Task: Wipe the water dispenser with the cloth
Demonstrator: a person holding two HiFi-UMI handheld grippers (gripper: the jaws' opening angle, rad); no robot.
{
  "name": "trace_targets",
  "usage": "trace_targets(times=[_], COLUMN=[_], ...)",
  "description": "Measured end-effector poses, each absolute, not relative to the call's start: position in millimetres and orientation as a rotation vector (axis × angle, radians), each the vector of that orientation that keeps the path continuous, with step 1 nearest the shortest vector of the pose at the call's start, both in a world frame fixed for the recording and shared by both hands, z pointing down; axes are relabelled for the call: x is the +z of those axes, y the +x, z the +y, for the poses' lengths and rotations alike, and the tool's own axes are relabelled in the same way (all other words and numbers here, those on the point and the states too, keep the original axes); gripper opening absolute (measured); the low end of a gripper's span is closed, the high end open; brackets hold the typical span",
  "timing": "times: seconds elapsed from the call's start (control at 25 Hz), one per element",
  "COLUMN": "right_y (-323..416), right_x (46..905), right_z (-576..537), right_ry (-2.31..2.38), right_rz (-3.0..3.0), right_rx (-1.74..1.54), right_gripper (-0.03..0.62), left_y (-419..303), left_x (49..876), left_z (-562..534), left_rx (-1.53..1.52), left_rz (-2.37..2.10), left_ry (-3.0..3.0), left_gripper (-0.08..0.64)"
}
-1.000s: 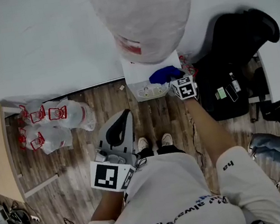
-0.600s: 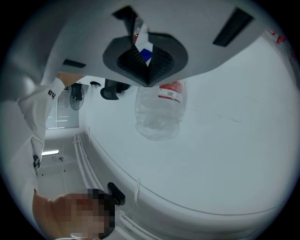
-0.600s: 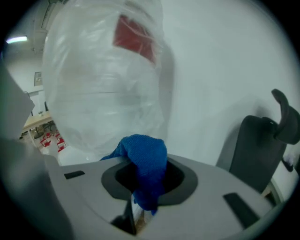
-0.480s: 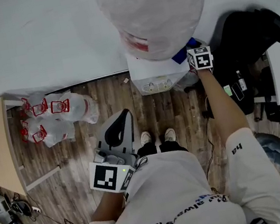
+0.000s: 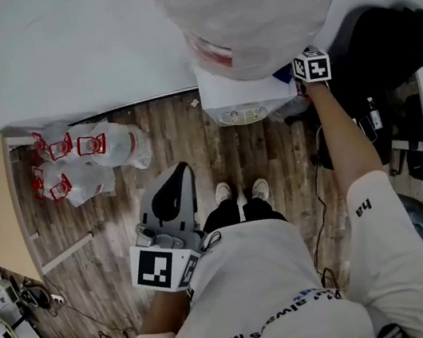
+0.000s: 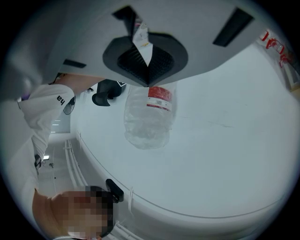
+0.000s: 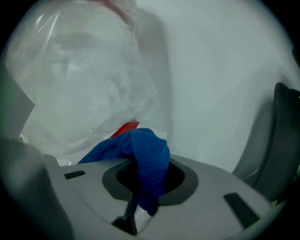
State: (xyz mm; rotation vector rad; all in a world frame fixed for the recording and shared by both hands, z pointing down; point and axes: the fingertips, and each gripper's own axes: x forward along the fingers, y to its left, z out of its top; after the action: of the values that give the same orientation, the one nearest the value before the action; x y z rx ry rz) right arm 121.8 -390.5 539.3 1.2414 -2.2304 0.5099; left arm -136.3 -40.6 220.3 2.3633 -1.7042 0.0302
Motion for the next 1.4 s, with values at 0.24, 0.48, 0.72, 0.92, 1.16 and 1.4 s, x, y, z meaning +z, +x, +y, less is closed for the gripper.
trace_targets(times=[0.24, 0.48, 0.72, 0.92, 1.16, 1.4], right_y=[121.4, 121.8, 125.8, 130.9, 136.4, 140.2], right_x=[532.0, 539.9, 538.9, 540.6, 542.2, 535.2], right_z=[-381.3, -360.3, -326.6, -290.9, -249.3, -242.7], right_ry=[1.239, 1.15, 1.144, 1.154, 1.193, 1.238], right_rz=[-2.219, -2.19, -2.173, -2.157, -2.15, -2.112], right_rx=[0.436, 0.32, 0.232, 0.175, 0.15, 0.188], right_gripper=[0.067, 0.066, 0.066, 0.064, 0.064, 0.081], left_y=[-127.2, -118.2, -112.7, -108.5, -101.5, -100.6], left_x=[217.8, 212.7, 206.3, 204.5, 200.8, 195.6], left_z=[-44.7, -44.5, -42.0, -40.4, -37.5, -32.2], left_rx=[0.018, -0.008, -0.036, -0.054, -0.073, -0.084], left_rz=[-1.672, -1.64, -1.62, -1.602, -1.585, -1.588], left_ry=[2.39, 2.429, 2.457, 2.475, 2.498, 2.504], left_gripper=[0.018, 0.018, 0.018, 0.018, 0.018, 0.018])
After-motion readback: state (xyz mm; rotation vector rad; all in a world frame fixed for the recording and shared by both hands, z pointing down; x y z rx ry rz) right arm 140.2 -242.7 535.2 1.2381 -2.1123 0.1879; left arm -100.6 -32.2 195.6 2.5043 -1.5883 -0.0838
